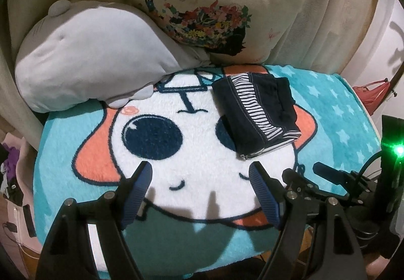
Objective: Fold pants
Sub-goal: 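Lift both grippers away from the folded pants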
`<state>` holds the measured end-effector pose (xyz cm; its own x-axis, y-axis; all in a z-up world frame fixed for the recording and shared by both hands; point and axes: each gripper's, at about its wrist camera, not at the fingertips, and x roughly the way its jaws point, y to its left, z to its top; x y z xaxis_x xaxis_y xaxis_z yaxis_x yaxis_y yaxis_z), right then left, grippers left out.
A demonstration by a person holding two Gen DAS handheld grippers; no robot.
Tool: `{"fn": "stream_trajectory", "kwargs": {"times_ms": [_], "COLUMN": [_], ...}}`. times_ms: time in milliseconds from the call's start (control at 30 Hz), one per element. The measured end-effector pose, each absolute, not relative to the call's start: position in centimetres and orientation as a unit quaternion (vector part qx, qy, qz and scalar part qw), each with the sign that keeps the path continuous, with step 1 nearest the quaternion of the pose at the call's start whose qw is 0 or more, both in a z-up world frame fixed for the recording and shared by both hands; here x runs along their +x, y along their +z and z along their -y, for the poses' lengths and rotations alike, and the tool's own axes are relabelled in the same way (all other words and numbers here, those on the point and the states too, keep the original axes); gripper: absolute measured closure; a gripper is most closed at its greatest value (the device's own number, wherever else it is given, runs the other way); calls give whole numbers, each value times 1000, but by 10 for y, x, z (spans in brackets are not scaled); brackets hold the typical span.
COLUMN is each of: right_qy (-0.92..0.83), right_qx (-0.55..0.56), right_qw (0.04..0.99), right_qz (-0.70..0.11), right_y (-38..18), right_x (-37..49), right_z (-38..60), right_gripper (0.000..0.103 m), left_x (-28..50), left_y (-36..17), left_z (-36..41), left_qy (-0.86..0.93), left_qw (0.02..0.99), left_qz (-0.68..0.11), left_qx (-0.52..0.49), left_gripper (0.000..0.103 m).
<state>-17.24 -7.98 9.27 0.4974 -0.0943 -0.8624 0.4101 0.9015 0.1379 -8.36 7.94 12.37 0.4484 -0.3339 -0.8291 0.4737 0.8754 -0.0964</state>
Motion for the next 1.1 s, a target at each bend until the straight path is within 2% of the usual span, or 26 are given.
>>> {"fn": "stream_trajectory", "kwargs": {"times_ms": [467,1100], "right_qy": [-147,-134], "right_qx": [168,179], "right_qw": [843,840], "right_qz": [-489,-494], "right_y": [85,77], "right_x": [-170,-164], "right_z": [84,136], "right_gripper": [30,29], "left_x": [-80,-74], "left_y": [114,105], "left_z": [-77,-34], "left_qy": [-233,-210], "left_qw": [839,837], "left_qz": [-487,-501], "left_qx": [67,70], "left_gripper": [25,25]}}
